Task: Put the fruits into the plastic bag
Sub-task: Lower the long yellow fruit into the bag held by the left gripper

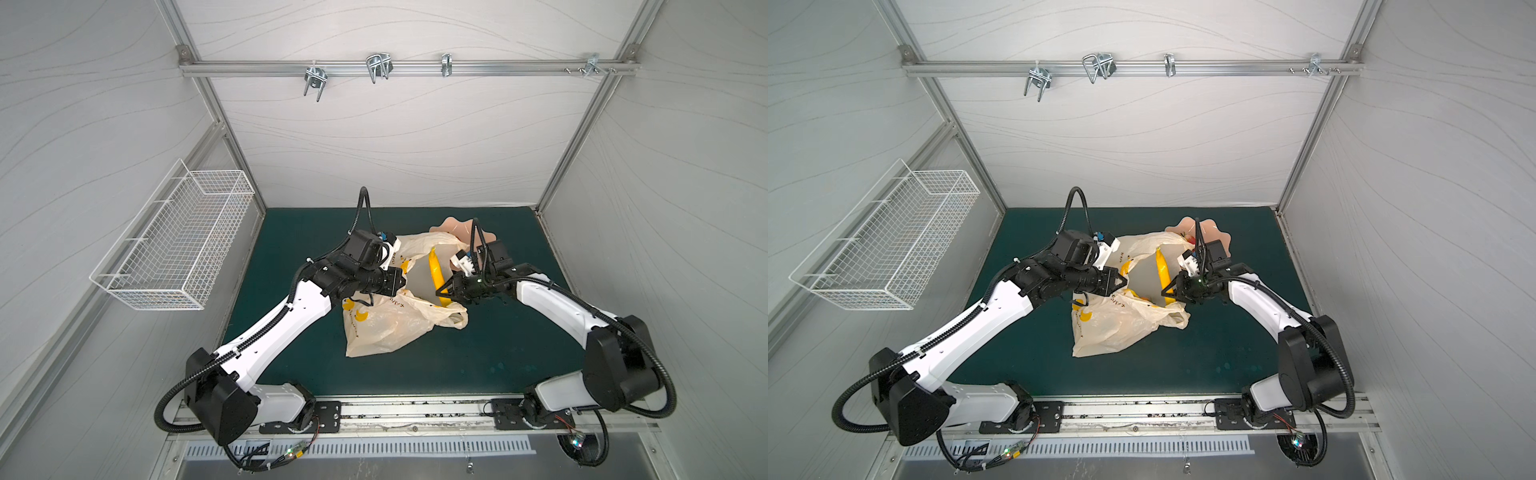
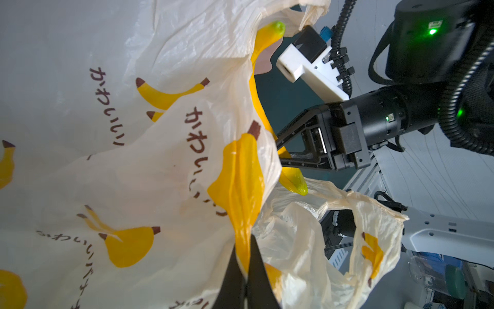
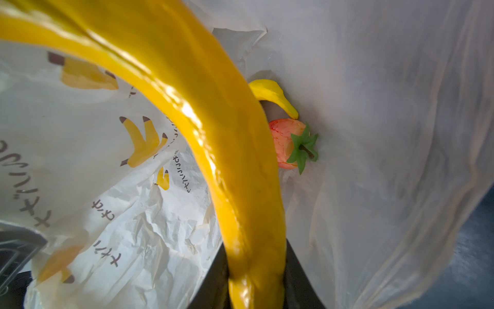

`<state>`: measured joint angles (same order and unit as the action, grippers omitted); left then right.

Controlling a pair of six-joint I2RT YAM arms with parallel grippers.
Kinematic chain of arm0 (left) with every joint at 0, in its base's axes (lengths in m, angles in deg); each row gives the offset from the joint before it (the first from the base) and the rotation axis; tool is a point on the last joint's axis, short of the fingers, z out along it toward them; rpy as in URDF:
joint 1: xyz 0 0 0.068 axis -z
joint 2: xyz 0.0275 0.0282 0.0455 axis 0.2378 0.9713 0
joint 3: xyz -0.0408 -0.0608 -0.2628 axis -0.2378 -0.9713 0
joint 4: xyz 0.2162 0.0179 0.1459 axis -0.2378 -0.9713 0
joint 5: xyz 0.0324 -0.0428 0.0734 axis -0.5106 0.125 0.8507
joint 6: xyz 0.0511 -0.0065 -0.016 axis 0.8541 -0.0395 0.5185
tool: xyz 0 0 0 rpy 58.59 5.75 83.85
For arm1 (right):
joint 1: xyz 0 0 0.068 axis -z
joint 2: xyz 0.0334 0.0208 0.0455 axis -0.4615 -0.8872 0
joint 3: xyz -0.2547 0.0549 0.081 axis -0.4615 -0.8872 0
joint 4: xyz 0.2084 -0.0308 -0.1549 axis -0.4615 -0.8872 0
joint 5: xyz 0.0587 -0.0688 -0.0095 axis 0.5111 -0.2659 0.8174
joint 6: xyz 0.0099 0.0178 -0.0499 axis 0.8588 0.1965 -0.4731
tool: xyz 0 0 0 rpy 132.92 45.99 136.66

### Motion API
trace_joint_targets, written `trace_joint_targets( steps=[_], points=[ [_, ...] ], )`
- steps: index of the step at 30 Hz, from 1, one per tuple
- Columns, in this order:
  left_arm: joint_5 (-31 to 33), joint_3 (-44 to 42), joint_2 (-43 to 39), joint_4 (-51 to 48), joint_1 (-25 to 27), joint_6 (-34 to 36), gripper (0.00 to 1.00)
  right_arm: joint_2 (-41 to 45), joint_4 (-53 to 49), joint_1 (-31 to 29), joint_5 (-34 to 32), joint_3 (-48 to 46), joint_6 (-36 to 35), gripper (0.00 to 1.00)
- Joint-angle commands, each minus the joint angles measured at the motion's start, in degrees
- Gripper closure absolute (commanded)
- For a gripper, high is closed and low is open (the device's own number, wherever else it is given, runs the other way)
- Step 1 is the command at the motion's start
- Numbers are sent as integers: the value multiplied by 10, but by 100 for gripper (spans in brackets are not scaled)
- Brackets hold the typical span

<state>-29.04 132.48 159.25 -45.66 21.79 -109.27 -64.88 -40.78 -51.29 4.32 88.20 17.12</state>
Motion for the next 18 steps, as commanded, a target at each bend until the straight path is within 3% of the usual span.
trace_joint_targets(
  steps=[1,18],
  points=[
    [-6,26,4,23,5,-1,100,-8,28,-5,17,-8,14,85],
    [-12,58,31,26,11,3,100,-110,102,-52,47,27,87,84]
  ],
)
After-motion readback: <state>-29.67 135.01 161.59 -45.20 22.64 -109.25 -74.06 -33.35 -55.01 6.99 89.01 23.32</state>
